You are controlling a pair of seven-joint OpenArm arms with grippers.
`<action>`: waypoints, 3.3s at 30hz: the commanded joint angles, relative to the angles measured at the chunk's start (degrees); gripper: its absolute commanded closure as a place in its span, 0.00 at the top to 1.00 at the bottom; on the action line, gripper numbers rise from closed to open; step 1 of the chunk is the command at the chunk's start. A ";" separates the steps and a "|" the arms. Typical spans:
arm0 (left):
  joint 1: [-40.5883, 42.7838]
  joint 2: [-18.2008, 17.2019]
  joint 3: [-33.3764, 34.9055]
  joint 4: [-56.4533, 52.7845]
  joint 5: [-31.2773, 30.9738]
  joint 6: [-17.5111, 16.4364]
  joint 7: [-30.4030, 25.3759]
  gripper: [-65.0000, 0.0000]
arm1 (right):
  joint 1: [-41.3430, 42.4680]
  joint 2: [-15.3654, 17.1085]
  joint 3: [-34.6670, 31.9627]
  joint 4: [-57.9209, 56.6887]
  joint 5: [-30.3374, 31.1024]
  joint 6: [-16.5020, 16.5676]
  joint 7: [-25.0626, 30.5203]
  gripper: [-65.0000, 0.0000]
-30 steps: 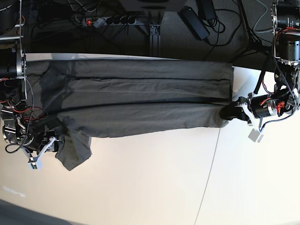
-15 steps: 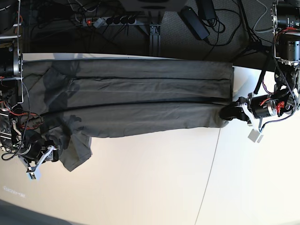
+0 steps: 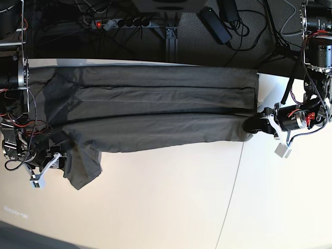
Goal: Fold the T-shirt properly
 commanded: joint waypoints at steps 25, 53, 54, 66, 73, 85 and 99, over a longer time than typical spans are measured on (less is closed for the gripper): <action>-1.27 -1.01 -0.37 1.18 -1.20 -0.06 -1.27 0.00 | -0.39 0.37 0.02 2.91 -6.62 4.96 -0.90 0.00; 6.71 -3.67 -0.37 21.70 -1.44 -0.06 1.18 0.00 | -41.46 17.31 35.04 58.18 21.27 5.18 -20.48 0.00; 6.73 -4.26 -0.37 21.70 -2.25 -0.06 1.95 0.00 | -42.77 17.31 36.11 58.62 21.38 5.18 -20.48 0.00; 10.36 -8.90 -0.37 21.70 -10.78 -0.06 5.75 0.00 | -51.76 16.39 38.56 59.12 21.31 5.16 -21.14 0.00; 11.30 -8.55 -0.37 21.70 -11.82 -0.06 4.66 0.00 | -52.15 12.70 38.53 57.86 21.09 5.16 -23.52 0.00; 11.32 -8.44 -0.37 21.70 -11.41 -0.06 3.89 0.00 | -50.01 10.51 40.59 57.66 20.72 4.96 -20.24 0.62; 11.34 -8.44 -0.37 21.70 -11.41 -0.06 3.98 0.00 | -38.75 10.16 41.16 42.62 21.35 4.96 -20.24 0.62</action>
